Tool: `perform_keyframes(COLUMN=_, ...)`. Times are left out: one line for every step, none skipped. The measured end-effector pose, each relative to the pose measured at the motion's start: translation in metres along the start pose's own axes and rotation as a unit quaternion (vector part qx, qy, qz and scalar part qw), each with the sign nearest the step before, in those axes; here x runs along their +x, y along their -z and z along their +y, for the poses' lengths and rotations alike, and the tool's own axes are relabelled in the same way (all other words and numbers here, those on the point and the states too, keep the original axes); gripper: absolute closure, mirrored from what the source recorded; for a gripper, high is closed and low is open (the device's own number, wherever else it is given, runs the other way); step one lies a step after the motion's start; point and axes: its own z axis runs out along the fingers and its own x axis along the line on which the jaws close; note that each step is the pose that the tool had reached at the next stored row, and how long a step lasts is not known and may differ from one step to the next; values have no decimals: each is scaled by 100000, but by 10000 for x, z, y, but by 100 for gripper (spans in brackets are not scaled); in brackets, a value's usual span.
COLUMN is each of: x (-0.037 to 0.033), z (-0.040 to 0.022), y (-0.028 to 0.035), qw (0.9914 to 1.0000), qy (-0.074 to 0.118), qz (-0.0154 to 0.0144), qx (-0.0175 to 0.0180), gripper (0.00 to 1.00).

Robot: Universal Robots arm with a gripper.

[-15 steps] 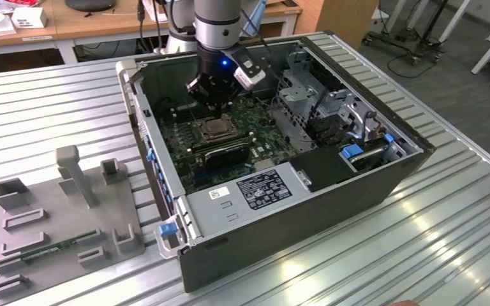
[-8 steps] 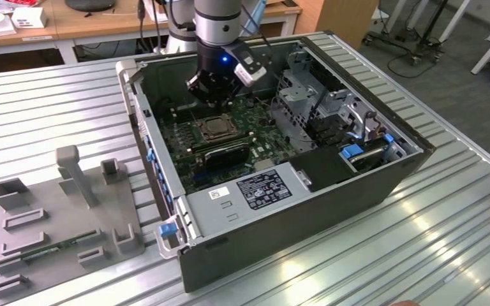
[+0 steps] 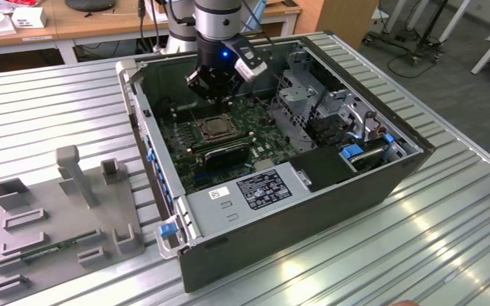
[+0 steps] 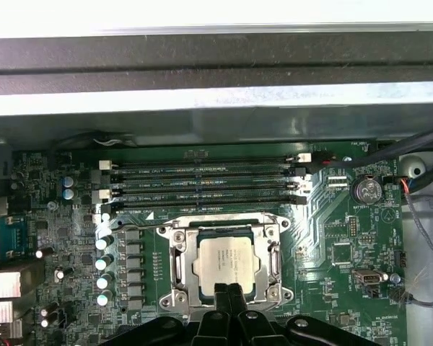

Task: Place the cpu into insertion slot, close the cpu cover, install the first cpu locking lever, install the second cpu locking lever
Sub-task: 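Install the first cpu locking lever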

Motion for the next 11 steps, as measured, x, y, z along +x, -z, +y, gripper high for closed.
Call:
perform_keyframes(x=0, z=0, y=0, qw=100000, qy=-1, qz=-1, qx=-6, gripper=89)
perform_keyframes(x=0, z=0, y=0, qw=100000, qy=6, qz=-2, qx=-5, gripper=89)
perform_keyframes(x=3, z=0, y=1, qw=100000, qy=4, qz=1, qx=1, gripper=89)
perform_keyframes(x=9, z=0, y=1, qw=100000, qy=-1, qz=2, qx=2, gripper=89)
perform_keyframes(x=19, z=-1, y=1, qw=100000, qy=1, qz=0, qx=3, gripper=89)
perform_keyframes(x=32, z=-2, y=2, qw=100000, qy=2, qz=1, qx=4, gripper=89)
perform_keyframes(x=48, z=-3, y=2, qw=100000, qy=2, qz=5, qx=8, gripper=89)
perform_keyframes(x=65, z=-4, y=3, qw=100000, qy=0, qz=4, qx=4, gripper=89)
perform_keyframes(x=84, z=-5, y=3, qw=100000, qy=-1, qz=1, qx=2, gripper=89)
perform_keyframes(x=101, z=-6, y=3, qw=100000, qy=0, qz=0, qx=4, gripper=89)
perform_keyframes(x=120, z=-7, y=3, qw=100000, qy=1, qz=0, qx=8, gripper=89)
